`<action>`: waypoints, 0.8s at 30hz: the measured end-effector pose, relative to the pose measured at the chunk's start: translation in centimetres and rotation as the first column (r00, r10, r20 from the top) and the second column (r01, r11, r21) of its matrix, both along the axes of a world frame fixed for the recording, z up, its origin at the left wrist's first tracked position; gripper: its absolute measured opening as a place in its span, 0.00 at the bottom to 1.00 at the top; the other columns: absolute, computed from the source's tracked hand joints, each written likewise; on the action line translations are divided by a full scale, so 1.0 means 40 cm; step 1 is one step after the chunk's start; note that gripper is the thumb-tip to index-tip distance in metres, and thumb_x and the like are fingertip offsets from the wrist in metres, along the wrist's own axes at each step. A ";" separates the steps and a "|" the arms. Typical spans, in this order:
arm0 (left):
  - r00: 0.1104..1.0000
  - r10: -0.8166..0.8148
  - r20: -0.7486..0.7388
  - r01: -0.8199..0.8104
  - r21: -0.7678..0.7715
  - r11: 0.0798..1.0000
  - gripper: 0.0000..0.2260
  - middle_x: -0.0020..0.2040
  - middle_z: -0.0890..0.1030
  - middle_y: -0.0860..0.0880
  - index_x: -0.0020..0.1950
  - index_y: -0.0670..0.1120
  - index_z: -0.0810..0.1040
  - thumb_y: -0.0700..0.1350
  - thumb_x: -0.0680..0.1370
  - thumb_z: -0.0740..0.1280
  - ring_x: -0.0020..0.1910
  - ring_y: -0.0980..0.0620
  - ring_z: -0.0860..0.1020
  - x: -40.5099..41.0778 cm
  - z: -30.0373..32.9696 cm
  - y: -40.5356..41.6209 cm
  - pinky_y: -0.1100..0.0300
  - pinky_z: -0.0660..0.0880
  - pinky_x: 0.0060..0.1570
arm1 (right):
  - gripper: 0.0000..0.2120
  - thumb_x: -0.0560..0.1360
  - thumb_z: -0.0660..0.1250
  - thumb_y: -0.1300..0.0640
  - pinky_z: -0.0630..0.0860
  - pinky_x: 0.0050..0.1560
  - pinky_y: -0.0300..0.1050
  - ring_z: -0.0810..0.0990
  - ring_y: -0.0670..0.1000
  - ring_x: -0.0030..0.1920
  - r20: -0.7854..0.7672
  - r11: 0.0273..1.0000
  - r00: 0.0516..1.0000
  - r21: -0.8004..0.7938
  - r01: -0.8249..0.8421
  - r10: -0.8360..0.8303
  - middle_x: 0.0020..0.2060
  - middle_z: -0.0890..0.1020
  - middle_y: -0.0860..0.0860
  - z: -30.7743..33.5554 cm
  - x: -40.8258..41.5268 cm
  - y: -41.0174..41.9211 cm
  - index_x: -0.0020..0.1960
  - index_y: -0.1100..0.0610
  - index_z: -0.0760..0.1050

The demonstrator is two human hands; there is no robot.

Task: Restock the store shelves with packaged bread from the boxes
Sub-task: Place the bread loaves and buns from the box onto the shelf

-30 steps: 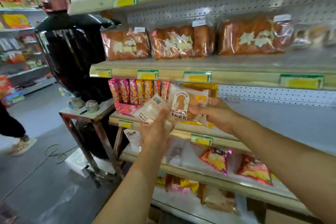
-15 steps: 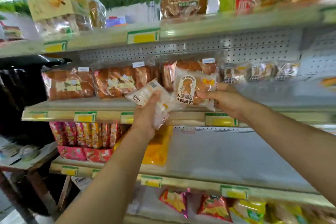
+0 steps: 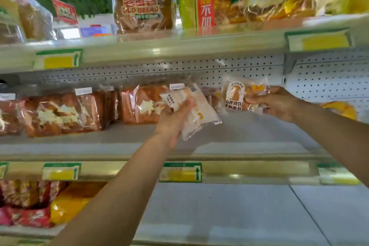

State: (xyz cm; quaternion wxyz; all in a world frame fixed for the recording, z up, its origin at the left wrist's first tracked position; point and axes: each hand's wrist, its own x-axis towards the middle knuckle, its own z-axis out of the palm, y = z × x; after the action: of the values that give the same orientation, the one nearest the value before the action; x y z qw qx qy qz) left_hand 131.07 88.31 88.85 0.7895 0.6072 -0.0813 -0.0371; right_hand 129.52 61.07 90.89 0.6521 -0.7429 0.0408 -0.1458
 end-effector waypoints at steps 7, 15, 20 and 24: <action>0.994 -0.083 -0.070 0.091 0.116 0.989 0.50 0.51 0.86 0.47 0.62 0.45 0.79 0.67 0.44 0.81 0.52 0.45 0.84 0.150 -0.011 -0.130 0.43 0.79 0.58 | 0.24 0.63 0.81 0.61 0.71 0.37 0.42 0.78 0.50 0.40 -0.071 0.964 0.971 -0.153 0.215 -0.228 0.49 0.84 0.57 -0.040 0.139 -0.186 0.57 0.63 0.80; 0.993 -0.074 -0.089 0.084 0.113 0.990 0.28 0.54 0.85 0.44 0.61 0.45 0.79 0.55 0.64 0.77 0.52 0.43 0.84 0.185 -0.008 -0.184 0.43 0.80 0.55 | 0.36 0.58 0.84 0.59 0.75 0.50 0.45 0.81 0.56 0.54 -0.126 0.942 0.949 -0.213 0.260 -0.290 0.54 0.82 0.58 -0.078 0.285 -0.242 0.61 0.64 0.74; 0.989 -0.124 -0.080 0.131 0.101 0.986 0.27 0.52 0.86 0.45 0.61 0.45 0.79 0.53 0.64 0.75 0.51 0.45 0.85 0.206 -0.021 -0.191 0.47 0.81 0.50 | 0.38 0.58 0.84 0.55 0.76 0.51 0.49 0.79 0.59 0.57 -0.150 0.921 0.944 -0.309 0.238 -0.294 0.56 0.80 0.57 -0.086 0.323 -0.219 0.63 0.62 0.73; 0.987 -0.132 -0.088 0.142 0.118 0.983 0.27 0.52 0.86 0.46 0.61 0.45 0.80 0.53 0.64 0.75 0.53 0.46 0.84 0.215 -0.029 -0.191 0.46 0.80 0.55 | 0.38 0.63 0.82 0.59 0.74 0.57 0.50 0.76 0.60 0.61 -0.133 0.900 0.937 -0.349 0.262 -0.325 0.60 0.77 0.58 -0.086 0.329 -0.210 0.68 0.64 0.68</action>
State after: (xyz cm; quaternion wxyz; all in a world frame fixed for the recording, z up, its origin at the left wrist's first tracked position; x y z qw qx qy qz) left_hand 139.68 80.66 87.71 0.7485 0.6460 -0.0886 -0.1206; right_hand 142.68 52.69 87.46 0.4840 -0.8358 0.1893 -0.1769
